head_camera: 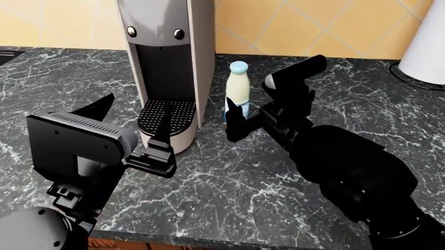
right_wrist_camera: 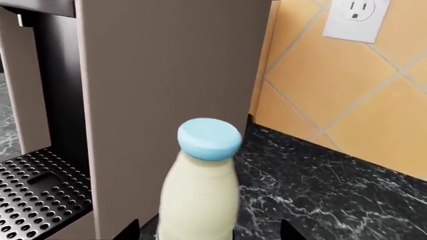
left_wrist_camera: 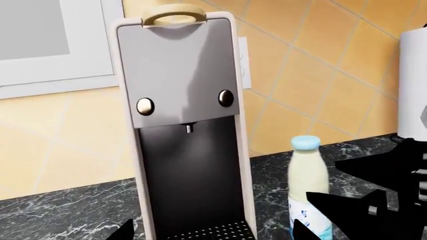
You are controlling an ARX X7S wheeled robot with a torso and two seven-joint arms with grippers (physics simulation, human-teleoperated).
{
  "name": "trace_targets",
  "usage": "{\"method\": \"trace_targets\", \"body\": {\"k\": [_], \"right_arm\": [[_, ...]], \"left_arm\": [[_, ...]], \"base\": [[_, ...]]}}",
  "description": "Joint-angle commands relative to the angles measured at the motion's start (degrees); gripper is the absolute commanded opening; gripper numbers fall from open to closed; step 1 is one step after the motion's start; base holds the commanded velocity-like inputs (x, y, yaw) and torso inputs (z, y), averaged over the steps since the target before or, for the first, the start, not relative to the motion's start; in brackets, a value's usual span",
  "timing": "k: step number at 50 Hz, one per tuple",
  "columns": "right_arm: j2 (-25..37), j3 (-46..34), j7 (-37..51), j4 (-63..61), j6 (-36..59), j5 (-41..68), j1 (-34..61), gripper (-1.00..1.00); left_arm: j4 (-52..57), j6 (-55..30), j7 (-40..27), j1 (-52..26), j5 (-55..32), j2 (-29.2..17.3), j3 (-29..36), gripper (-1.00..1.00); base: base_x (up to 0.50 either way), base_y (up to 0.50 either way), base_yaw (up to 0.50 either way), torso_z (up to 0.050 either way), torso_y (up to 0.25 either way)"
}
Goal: Move the drinks to the dining counter.
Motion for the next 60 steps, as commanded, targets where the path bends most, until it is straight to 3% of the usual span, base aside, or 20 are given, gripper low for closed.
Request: {"method": "trace_targets", "body": {"k": [1, 34, 35, 48, 57, 58, 60], "right_arm": [[-1.23, -1.4, -3.32, 4.32, -0.77, -0.81, 1.86, 1.0], [-4.49, -3.24, -9.51, 15.68, -3.97, -2.35, 4.16, 1.0], [-4.52, -2.91, -8.7, 15.78, -4.13, -2.46, 3.93, -1.0], [-2.46, -3.28, -5.86, 11.8, -5.72, -4.56, 1.73, -1.0], [3.78, 2.39, 4.47, -5.75, -10.79, -6.21, -4.06, -1.0], [4.55, 1.34, 9.48, -7.58, -8.43, -10.04, -3.46, -1.0], [5.86, 2.22, 8.82, -11.14, -9.0, -8.65, -3.97, -1.0]], "left_arm": [[-0.14, 0.11, 0.01, 0.01, 0.23, 0.01, 0.28, 1.0], [-1.09, 1.06, 0.78, 0.31, 1.13, 0.06, 1.0, 1.0], [-1.1, 1.22, 0.83, 0.48, 1.04, -0.03, 0.83, 1.0], [-0.98, 1.25, 0.7, 0.52, 1.18, -0.14, 1.08, 1.0], [-0.54, 0.58, 0.04, -0.02, 0.7, -0.18, 1.29, 1.0], [-0.42, 0.41, -0.18, -0.14, 0.45, -0.24, 1.2, 1.0], [-0.3, 0.04, -0.43, -0.54, 0.37, -0.1, 1.45, 1.0]], "base": [[0.0, 0.0, 0.0, 0.0, 0.0], [0.0, 0.0, 0.0, 0.0, 0.0], [0.0, 0.0, 0.0, 0.0, 0.0], [0.0, 0.0, 0.0, 0.0, 0.0], [0.0, 0.0, 0.0, 0.0, 0.0], [0.0, 0.0, 0.0, 0.0, 0.0], [0.0, 0.0, 0.0, 0.0, 0.0]]}}
